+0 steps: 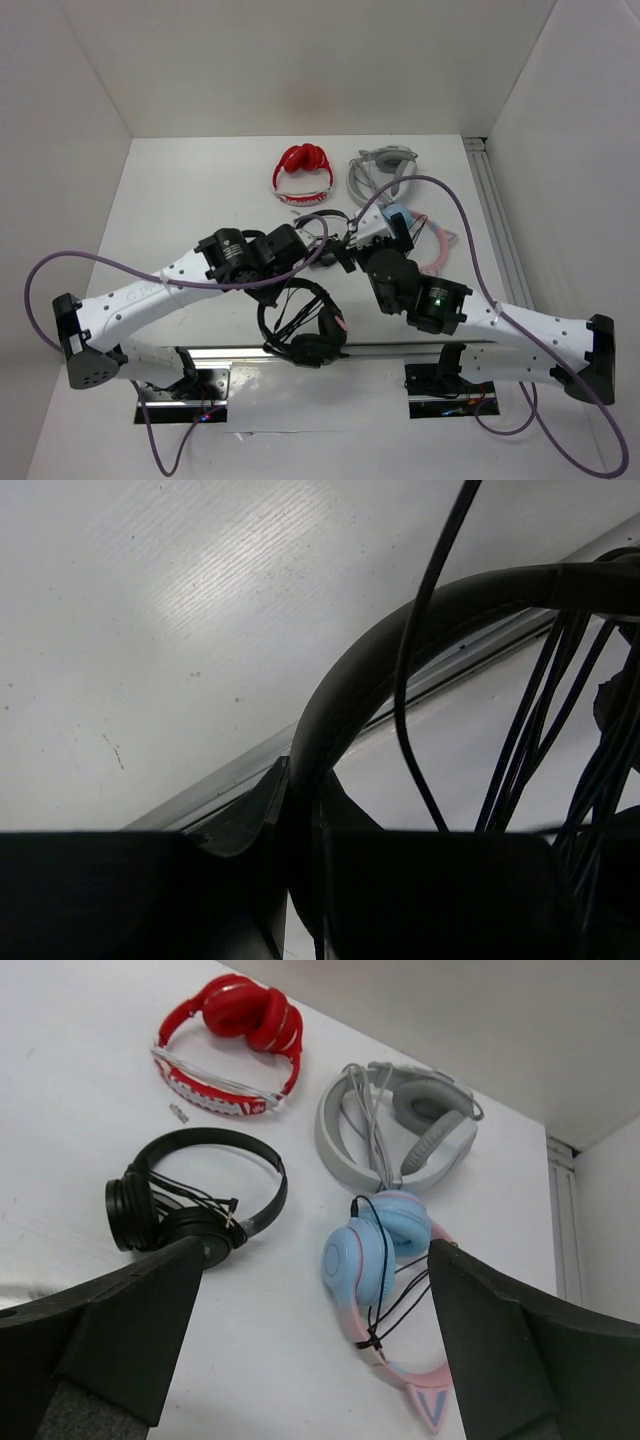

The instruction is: Wrap the headphones

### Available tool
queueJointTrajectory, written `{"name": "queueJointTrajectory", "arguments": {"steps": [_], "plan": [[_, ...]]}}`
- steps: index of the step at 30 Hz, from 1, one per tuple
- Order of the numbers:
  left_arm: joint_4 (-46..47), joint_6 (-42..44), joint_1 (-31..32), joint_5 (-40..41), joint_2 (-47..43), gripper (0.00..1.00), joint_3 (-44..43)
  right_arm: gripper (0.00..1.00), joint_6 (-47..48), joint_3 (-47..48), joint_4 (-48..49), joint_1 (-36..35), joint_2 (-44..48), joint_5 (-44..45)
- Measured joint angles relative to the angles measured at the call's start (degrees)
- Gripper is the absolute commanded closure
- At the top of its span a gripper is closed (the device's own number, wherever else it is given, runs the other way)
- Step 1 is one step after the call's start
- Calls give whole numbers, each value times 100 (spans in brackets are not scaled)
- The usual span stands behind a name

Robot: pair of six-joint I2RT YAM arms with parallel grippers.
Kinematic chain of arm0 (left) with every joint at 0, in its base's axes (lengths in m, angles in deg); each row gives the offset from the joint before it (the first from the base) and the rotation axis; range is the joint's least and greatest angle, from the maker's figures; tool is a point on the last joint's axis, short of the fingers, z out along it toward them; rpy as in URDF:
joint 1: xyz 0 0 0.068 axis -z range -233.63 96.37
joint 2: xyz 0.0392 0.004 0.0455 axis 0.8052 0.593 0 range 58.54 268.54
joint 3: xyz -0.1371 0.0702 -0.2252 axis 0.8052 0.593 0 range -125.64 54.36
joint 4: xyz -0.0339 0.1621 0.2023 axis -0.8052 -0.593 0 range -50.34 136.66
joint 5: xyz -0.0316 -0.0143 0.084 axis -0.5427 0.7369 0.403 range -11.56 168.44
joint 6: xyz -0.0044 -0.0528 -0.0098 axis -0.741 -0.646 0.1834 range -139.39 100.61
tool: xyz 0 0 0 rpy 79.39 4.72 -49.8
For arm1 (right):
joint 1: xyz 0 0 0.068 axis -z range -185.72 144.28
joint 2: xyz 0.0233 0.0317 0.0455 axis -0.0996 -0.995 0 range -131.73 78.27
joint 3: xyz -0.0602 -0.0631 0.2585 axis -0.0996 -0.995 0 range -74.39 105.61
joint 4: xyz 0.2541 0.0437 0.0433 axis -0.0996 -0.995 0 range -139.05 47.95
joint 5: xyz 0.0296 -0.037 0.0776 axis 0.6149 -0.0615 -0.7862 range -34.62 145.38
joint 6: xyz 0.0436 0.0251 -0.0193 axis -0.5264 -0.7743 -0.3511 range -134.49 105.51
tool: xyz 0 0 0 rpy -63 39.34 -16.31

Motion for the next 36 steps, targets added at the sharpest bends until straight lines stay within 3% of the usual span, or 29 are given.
{"name": "queueJointTrajectory", "arguments": {"steps": [8, 13, 20, 29, 36], "plan": [[-111, 17, -509, -81, 470, 100, -42, 0, -835, 127, -404, 1060, -61, -984], [-140, 33, -522, -92, 656, 100, -83, 0, -1016, 66, -260, 1104, 629, -2361], [-369, -177, -291, 352, 1303, 100, -509, 0, -1043, -1095, 439, 1104, 1086, -4245], [-811, -599, -61, 1486, 1919, 100, -1456, 4, -938, -1401, 1128, 1121, 944, -4992], [-907, -929, 79, 2199, 1915, 100, -1180, 6, -879, -2116, 1832, 1182, 1322, -5521]]}}
